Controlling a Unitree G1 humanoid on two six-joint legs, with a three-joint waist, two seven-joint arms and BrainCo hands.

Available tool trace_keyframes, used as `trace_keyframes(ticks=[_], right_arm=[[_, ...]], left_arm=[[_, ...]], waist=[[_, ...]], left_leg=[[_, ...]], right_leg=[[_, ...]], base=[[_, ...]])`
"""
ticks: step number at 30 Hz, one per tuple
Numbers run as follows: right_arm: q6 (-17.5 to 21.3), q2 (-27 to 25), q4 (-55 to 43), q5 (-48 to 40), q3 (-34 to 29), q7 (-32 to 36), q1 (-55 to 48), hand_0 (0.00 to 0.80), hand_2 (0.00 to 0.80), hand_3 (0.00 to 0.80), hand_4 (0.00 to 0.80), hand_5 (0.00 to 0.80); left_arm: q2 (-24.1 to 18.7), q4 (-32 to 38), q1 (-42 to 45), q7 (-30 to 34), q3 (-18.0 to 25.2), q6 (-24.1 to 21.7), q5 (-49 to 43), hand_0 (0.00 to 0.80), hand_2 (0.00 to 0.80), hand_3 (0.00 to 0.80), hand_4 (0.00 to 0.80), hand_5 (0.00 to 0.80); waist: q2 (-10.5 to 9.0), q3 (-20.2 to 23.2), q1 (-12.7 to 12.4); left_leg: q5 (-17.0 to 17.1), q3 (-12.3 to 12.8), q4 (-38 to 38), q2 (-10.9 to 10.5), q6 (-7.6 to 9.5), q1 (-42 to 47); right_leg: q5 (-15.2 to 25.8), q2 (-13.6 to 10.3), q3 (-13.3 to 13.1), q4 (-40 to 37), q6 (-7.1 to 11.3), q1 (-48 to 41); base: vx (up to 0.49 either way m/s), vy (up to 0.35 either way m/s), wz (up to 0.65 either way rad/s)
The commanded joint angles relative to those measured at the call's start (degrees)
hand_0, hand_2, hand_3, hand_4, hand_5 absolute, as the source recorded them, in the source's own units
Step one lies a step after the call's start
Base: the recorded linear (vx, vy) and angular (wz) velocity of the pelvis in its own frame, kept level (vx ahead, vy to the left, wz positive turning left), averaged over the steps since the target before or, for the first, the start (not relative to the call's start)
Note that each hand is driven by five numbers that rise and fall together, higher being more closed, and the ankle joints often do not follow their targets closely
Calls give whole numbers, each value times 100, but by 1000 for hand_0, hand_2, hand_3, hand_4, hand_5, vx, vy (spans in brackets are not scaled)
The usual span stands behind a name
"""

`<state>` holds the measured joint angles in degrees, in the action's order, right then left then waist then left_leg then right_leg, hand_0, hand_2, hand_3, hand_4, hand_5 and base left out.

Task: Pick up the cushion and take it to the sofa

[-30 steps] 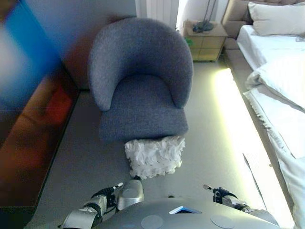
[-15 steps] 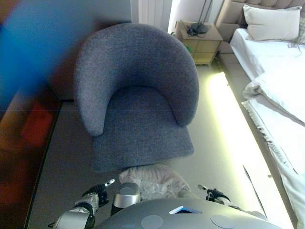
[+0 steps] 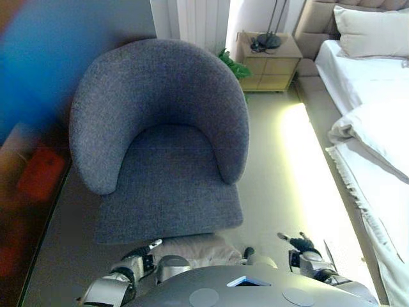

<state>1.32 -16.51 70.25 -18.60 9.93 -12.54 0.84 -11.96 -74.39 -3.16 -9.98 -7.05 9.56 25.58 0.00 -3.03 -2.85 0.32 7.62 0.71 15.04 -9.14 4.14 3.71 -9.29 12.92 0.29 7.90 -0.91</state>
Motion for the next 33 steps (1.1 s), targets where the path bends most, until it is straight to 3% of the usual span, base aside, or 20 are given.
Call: trace_keyframes(ticks=[1,6,14,22,26,28,30,33], right_arm=[[13,141,139,-136,-14,-20,325,0,0,0,0,0],[-68,103,272,-317,-113,-170,335,0,0,0,0,0],[-263,190,462,-503,-244,-149,180,0,0,0,0,0],[-371,258,639,-584,-375,-187,139,0,0,0,0,0],[-282,391,553,-608,-303,-63,136,0,0,0,0,0],[-184,437,463,-463,-193,69,172,0,0,0,0,0],[-95,496,363,-518,109,150,299,0,0,0,0,0],[-95,460,308,-518,180,129,361,0,0,0,0,0]], left_arm=[[-154,-282,-227,-258,107,5,-45,0,0,0,0,0],[-57,-289,-211,-141,117,-128,-206,0,0,0,0,0],[-61,-173,-158,103,-51,-101,-517,0,0,0,0,0],[-149,-325,-192,266,-99,-11,-814,0,0,0,0,0],[-283,-341,-284,261,-167,-46,-1007,0,0,0,0,0],[-346,-291,-359,214,-220,-56,-944,0,0,0,0,0],[-439,-171,-493,144,-333,-48,-718,0,0,0,0,0],[-436,-142,-498,98,-336,-119,-419,0,0,0,0,0]], waist=[[-130,-210,-252],[-69,-171,-236],[-41,-53,-62],[-139,-151,-13],[-196,-183,-5],[-205,-198,17],[-198,-319,73],[-166,-332,-19]], left_leg=[[494,-197,81,-154,54,-617],[370,-223,76,-394,124,-611],[169,-199,-26,-480,154,-230],[-232,-167,219,-780,452,-84],[-140,-51,-206,-851,564,-17],[-94,-7,-353,-863,629,-64],[-149,-49,-235,-951,919,-311],[-145,-249,6,-1157,1199,-690]], right_leg=[[-345,-286,345,-12,-15,-429],[-256,-326,411,-251,-21,-500],[-355,-337,233,-157,22,-622],[-250,-693,142,150,267,-516],[194,-866,34,43,388,-251],[263,-779,-96,127,378,-34],[-115,-237,-332,1289,222,468],[-447,308,-614,2744,43,663]], base=[[-76,-193,4],[-86,-19,11],[46,91,6],[145,207,-3],[49,126,-6],[-109,61,-18],[-229,160,-19],[-219,139,-36]])
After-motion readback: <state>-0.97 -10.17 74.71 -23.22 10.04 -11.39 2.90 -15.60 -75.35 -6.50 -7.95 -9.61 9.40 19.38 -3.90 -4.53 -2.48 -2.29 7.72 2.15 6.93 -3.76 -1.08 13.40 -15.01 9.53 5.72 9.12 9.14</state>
